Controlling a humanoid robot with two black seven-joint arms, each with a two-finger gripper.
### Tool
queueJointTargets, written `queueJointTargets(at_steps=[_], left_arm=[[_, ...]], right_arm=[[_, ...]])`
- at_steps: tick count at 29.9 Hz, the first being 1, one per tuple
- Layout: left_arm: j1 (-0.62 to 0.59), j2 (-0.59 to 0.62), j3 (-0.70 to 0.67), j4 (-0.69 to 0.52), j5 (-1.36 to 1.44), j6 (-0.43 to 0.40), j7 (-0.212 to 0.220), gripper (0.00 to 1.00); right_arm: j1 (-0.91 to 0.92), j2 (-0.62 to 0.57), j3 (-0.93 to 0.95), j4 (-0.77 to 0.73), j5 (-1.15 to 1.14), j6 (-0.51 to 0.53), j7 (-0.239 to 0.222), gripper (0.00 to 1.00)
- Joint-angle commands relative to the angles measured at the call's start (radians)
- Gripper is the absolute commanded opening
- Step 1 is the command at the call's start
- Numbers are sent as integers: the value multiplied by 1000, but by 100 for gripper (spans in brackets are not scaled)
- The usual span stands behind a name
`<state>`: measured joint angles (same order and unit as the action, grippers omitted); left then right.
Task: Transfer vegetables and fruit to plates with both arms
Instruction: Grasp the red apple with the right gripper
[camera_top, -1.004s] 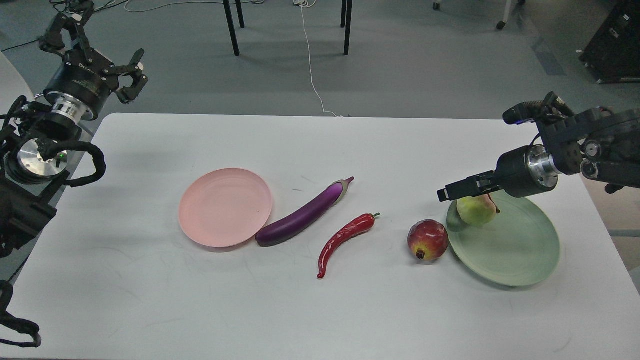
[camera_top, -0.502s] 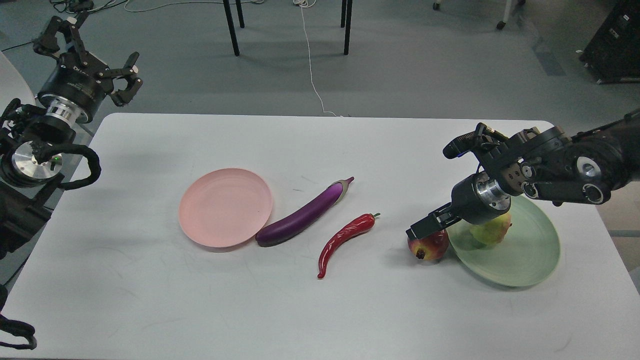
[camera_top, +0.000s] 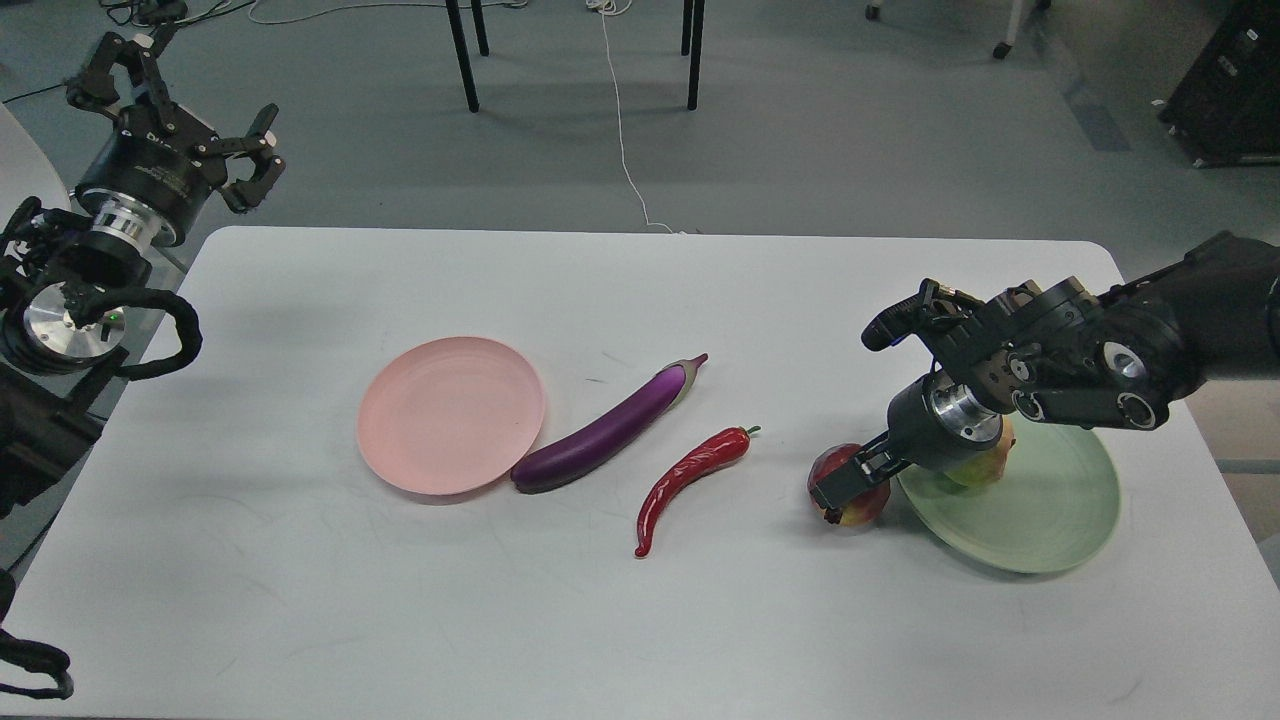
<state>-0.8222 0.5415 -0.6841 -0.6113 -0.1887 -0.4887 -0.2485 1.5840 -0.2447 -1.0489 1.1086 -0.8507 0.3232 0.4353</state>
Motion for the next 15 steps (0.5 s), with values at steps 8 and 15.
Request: queueJointTargets(at_steps=[8, 15], left_arm=[[0, 0, 0, 1, 0, 0, 0, 98], [-3, 2, 0, 1, 0, 0, 0, 98]], right_arm=[[88, -34, 7, 33, 15, -1, 3, 59], [172, -264, -17, 213, -34, 8, 0, 62]])
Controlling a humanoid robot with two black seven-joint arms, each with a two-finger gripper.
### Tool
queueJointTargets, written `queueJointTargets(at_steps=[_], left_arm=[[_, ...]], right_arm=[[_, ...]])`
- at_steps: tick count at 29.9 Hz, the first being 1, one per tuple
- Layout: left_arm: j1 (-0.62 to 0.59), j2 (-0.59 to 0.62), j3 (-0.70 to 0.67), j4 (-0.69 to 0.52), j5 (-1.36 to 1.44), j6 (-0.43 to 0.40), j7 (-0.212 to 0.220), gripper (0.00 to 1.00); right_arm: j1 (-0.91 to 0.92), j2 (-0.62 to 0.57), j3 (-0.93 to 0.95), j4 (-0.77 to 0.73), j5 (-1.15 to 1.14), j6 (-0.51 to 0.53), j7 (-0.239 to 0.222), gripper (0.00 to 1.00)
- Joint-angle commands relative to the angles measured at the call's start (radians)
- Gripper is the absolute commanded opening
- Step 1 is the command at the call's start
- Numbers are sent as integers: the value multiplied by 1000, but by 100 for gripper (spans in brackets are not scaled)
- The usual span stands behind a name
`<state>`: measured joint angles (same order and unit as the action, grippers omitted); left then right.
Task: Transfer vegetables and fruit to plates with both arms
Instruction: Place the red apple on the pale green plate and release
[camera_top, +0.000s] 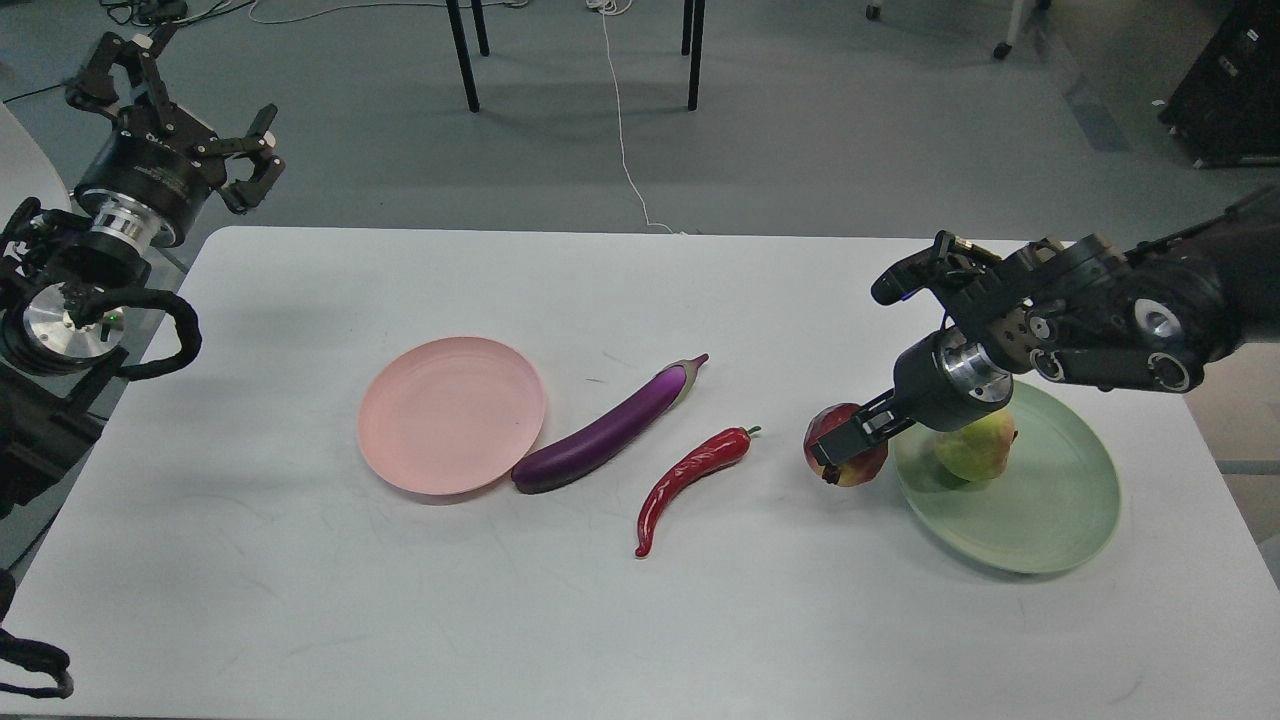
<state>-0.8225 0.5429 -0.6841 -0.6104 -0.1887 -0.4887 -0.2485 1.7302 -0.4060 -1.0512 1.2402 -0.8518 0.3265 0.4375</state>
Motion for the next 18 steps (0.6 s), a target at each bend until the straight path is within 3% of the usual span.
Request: queueJointTargets(at_steps=[1, 11, 13, 15, 18], left_arm=[[-3, 0, 0, -2, 0, 0, 0, 98], [-3, -5, 0, -2, 0, 0, 0, 98], [-3, -5, 0, -2, 0, 0, 2, 98], [-4, -5, 0, -3, 0, 0, 2, 98], [-4, -5, 0, -3, 0, 0, 2, 98]], right_arm=[[31, -135, -21, 106, -61, 5, -2, 62], [14, -338, -76, 142, -274, 5, -3, 65], [11, -353, -76, 139, -299, 5, -5, 69], [2, -356, -76, 136, -302, 2, -6, 79], [-9, -356, -67, 130, -300, -9, -6, 83]])
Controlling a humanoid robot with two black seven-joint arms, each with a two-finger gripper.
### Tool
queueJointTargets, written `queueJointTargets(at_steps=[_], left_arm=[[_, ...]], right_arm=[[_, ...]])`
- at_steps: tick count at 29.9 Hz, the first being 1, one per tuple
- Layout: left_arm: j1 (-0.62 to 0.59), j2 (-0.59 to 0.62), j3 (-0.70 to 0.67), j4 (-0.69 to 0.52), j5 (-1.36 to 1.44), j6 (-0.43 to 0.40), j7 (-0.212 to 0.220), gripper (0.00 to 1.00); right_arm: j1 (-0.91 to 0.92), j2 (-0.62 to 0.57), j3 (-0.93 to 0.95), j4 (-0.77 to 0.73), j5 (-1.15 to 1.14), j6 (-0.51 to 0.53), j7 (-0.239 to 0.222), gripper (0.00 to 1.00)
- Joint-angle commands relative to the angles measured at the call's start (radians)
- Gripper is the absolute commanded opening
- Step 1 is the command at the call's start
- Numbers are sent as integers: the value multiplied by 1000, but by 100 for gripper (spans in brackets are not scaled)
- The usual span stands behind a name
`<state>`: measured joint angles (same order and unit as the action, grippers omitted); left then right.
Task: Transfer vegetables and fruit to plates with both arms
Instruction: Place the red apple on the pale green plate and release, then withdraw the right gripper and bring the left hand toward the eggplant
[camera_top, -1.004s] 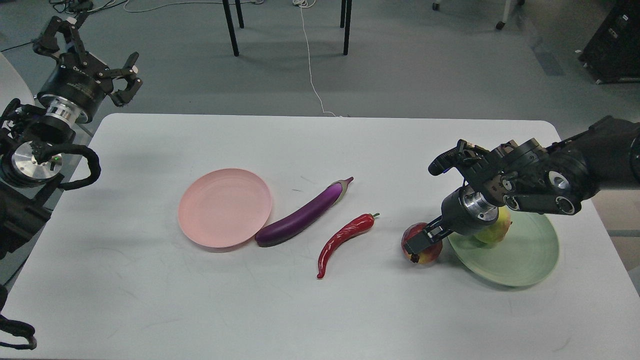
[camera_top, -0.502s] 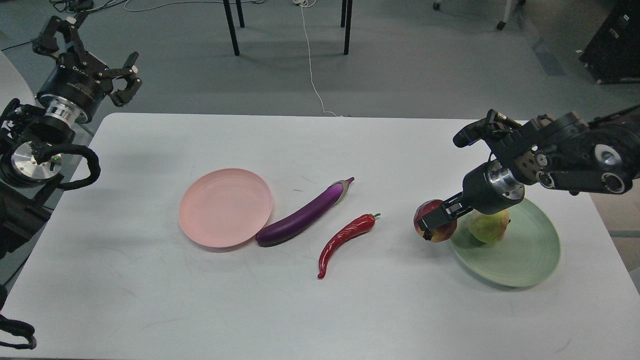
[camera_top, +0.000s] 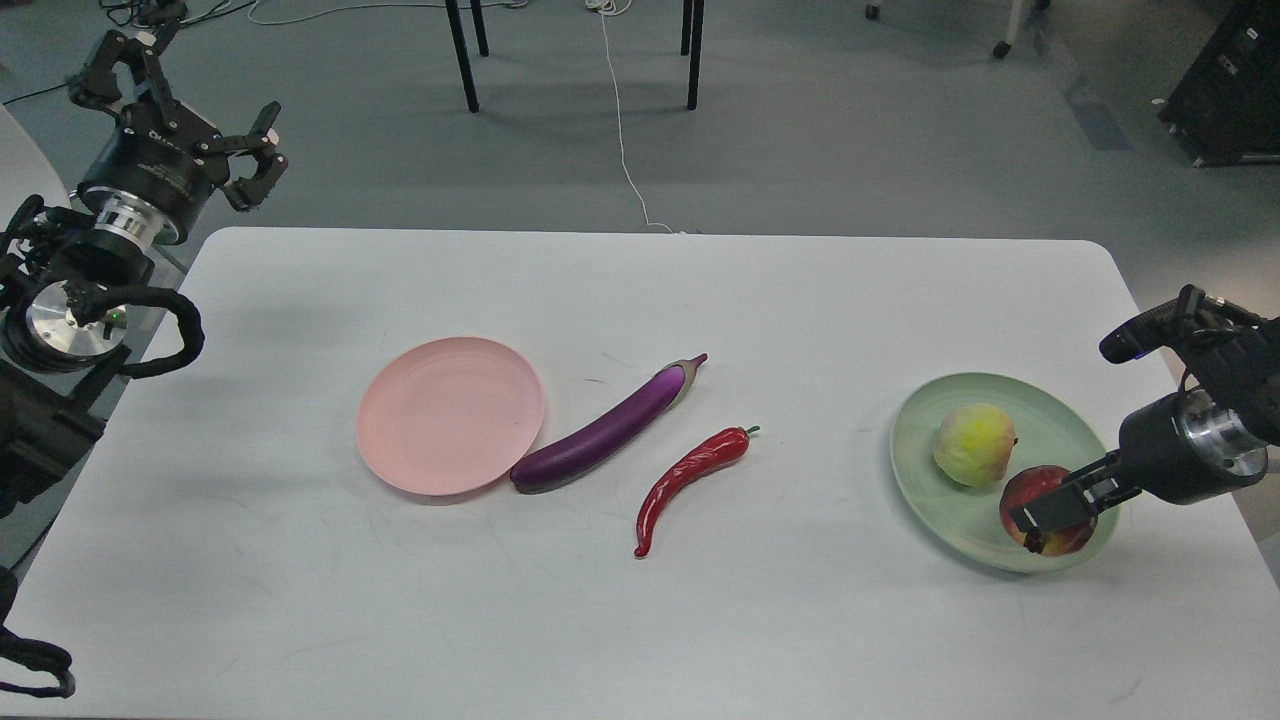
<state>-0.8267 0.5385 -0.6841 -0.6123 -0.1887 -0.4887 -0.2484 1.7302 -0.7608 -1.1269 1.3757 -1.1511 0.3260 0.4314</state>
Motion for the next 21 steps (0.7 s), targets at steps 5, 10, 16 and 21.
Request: queueJointTargets(at_steps=[5, 10, 16, 21], left_arm=[[0, 3, 0, -1, 0, 0, 1, 98], [0, 1, 0, -1, 2, 0, 8, 98], [-11, 3, 41, -23, 107, 0, 5, 98], [-15, 41, 44, -92, 323, 0, 4, 98]], right_arm=[[-17, 0, 10, -14, 1, -36, 0, 89], [-18, -6, 47, -15, 11, -38, 1, 93], [-76, -60, 253, -108, 103, -28, 1, 96], [-309, -19, 601, -325, 258, -25, 12, 98]])
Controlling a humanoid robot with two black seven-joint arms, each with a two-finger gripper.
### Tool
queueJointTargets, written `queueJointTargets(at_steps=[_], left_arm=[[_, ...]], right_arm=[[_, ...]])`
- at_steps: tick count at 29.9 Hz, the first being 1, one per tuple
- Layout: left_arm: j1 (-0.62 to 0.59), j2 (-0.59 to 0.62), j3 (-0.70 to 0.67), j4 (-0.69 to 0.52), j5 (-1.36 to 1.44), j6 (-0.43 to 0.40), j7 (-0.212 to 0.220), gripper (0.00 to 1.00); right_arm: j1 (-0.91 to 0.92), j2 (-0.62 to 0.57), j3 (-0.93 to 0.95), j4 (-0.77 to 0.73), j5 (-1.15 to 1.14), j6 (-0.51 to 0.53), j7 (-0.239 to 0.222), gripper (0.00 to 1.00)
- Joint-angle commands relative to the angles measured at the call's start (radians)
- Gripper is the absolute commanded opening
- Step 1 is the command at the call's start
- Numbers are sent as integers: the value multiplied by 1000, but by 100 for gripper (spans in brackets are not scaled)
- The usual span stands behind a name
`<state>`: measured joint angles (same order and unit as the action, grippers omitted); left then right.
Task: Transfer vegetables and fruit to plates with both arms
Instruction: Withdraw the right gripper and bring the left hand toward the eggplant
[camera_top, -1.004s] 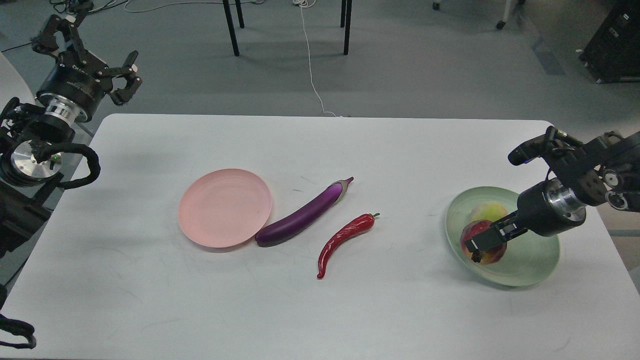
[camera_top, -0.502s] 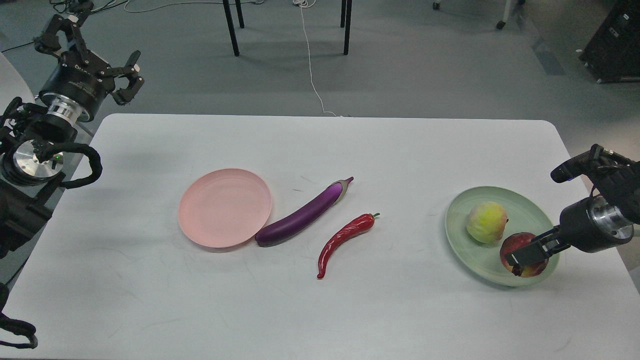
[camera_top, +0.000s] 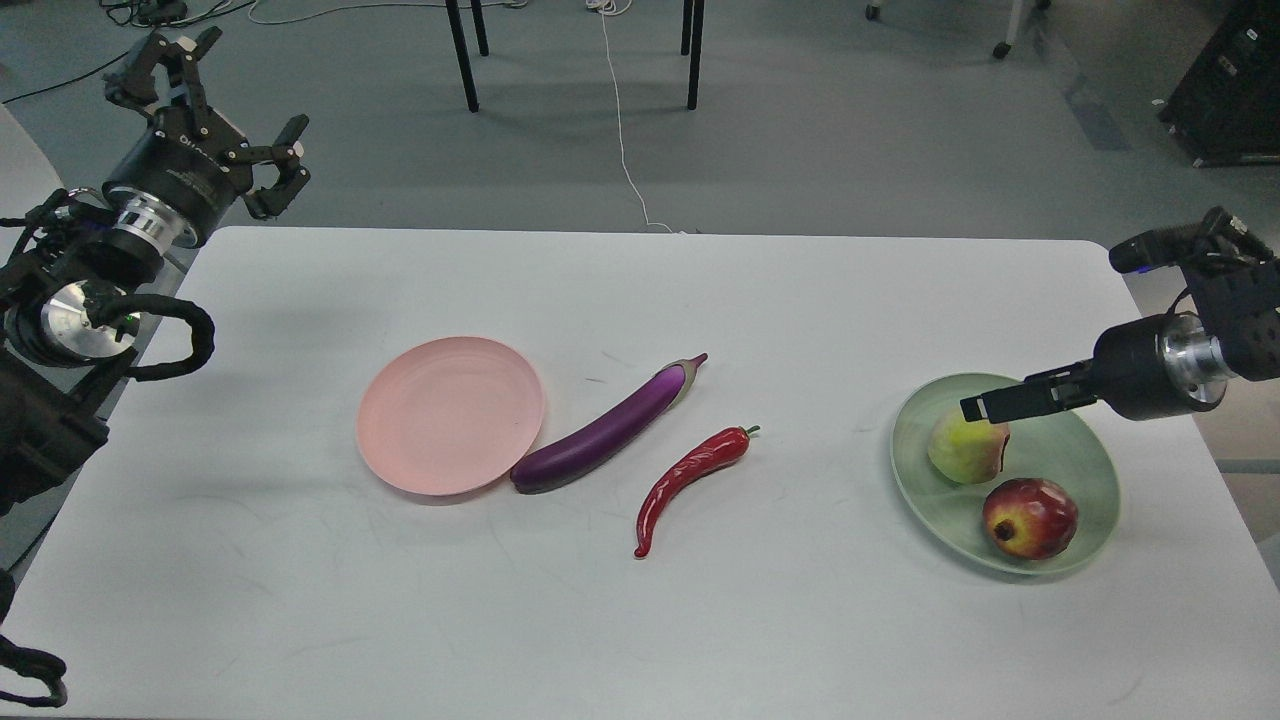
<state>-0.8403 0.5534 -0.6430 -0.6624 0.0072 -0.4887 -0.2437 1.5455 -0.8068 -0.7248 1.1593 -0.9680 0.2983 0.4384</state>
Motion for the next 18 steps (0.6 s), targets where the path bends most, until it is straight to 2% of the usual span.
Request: queueJointTargets(at_steps=[1, 5, 9, 14, 18], left_arm=[[0, 42, 5, -78, 190, 0, 0, 98], [6, 132, 3, -250, 454, 0, -2, 98], [7, 169, 9, -414, 701, 15, -2, 98], [17, 161, 40, -604, 1067, 38, 0, 98], [17, 119, 138, -712, 1354, 110, 0, 98]], right_arm=[[-183, 47, 285, -139, 104, 4, 5, 98], [-347, 84, 583, -210, 178, 15, 3, 98], [-453, 129, 792, -231, 254, 28, 2, 98], [-567, 141, 961, -231, 469, 27, 5, 98], [-660, 140, 1056, -227, 678, 38, 5, 98]])
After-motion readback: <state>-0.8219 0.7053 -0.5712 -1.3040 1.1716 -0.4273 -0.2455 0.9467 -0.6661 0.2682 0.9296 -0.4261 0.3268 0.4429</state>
